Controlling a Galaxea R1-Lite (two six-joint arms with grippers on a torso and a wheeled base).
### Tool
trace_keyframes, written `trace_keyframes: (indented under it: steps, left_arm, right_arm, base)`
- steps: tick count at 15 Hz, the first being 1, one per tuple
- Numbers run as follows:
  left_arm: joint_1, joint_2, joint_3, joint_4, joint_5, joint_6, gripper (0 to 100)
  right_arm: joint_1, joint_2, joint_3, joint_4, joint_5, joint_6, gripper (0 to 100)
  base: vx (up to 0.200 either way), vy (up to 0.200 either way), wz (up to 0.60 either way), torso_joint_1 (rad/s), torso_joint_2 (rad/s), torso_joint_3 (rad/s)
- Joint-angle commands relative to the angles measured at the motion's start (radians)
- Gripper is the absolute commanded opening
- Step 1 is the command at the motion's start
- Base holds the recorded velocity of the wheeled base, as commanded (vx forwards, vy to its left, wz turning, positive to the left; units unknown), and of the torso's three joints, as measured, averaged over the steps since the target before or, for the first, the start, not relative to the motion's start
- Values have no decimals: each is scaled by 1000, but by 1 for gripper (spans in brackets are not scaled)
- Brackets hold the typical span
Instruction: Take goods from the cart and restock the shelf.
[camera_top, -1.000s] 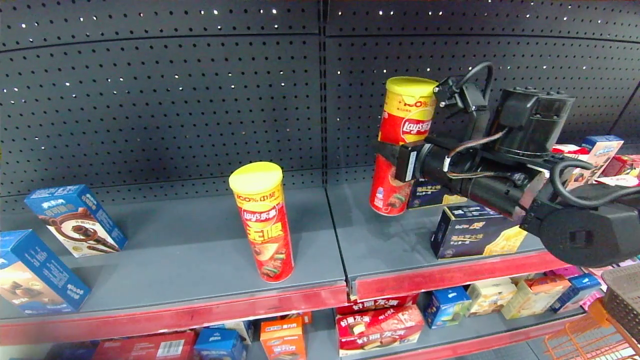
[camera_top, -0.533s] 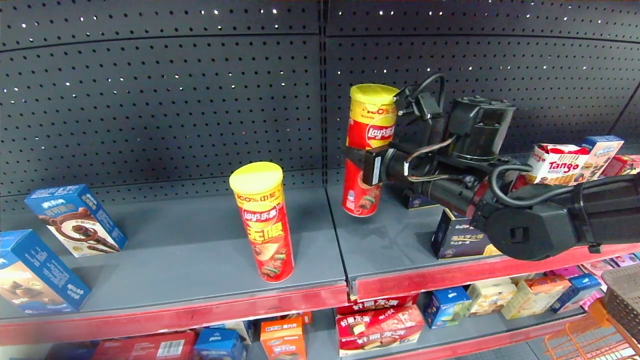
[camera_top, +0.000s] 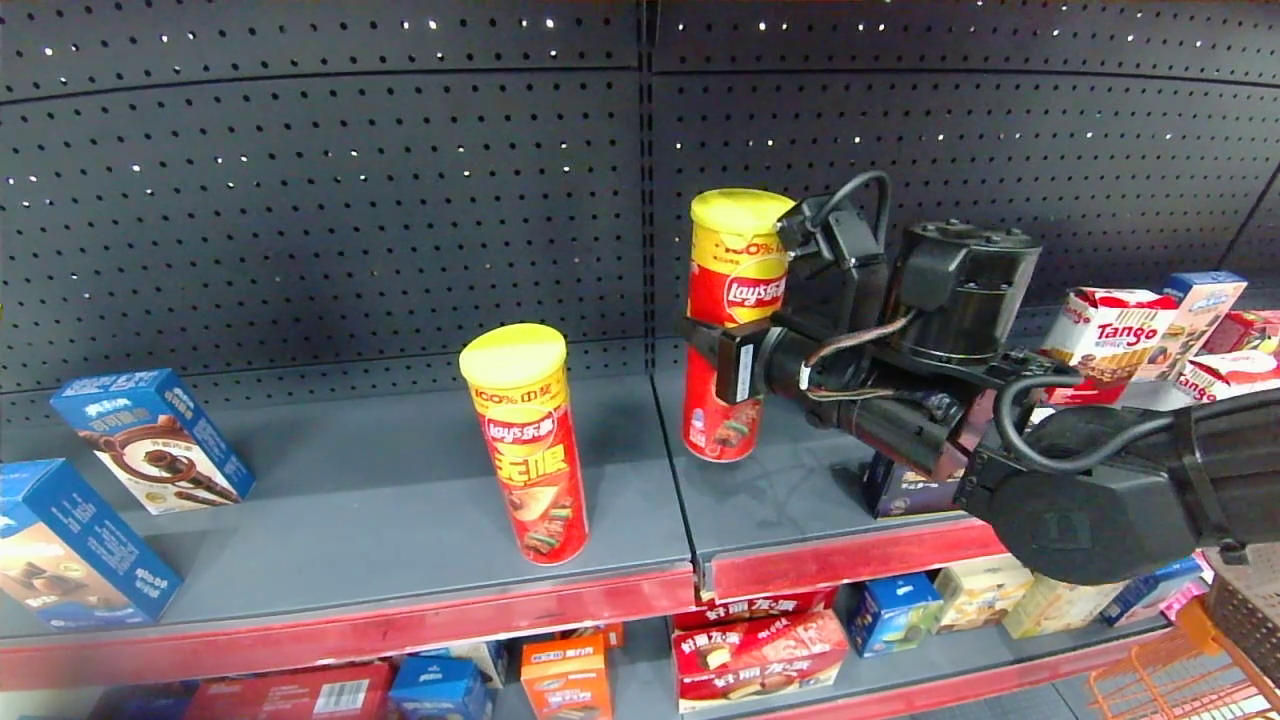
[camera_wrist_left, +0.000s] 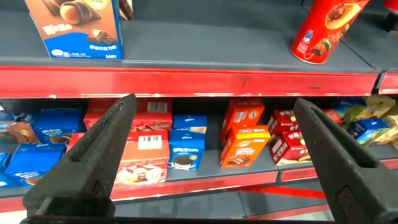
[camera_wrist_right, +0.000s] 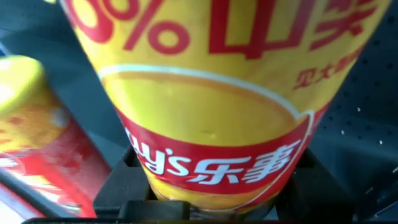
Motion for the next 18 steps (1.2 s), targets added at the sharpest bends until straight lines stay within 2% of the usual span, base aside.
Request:
trace_keyframes:
  steps: [1, 2, 5, 8, 9, 11, 13, 18]
  left_arm:
    - [0, 4, 0, 1, -1, -1, 100]
    - [0, 4, 0, 1, 0, -1, 100]
    - [0, 4, 0, 1, 0, -1, 100]
    - [0, 4, 0, 1, 0, -4, 100]
    - [2, 4, 0, 1, 0, -24, 100]
    - [2, 4, 0, 1, 0, -28, 100]
    - [0, 4, 0, -1, -3, -28, 100]
    - [0, 4, 0, 1, -3, -41, 100]
  right_arm:
    - [7, -27, 13, -10, -16, -3, 0]
    - [5, -27, 21, -12, -52, -6, 0]
    - [5, -41, 36, -4, -44, -8, 0]
    - [2, -47, 38, -1, -29, -9, 0]
    - [1, -47, 36, -1, -27, -9, 0]
    - [1, -48, 38, -2, -27, -8, 0]
    - [-4, -47, 36, -1, -30, -8, 0]
    - [-114, -25, 42, -15, -42, -17, 0]
  base:
    - [0, 0, 0, 0, 0, 0]
    - [0, 0, 0, 0, 0, 0]
    - [0, 0, 0, 0, 0, 0]
    - [0, 0, 600, 4, 1, 4]
    - [0, 0, 600, -2, 2, 2]
    - [0, 0, 600, 7, 5, -2]
    - [0, 0, 0, 0, 0, 0]
    - [0, 0, 0, 0, 0, 0]
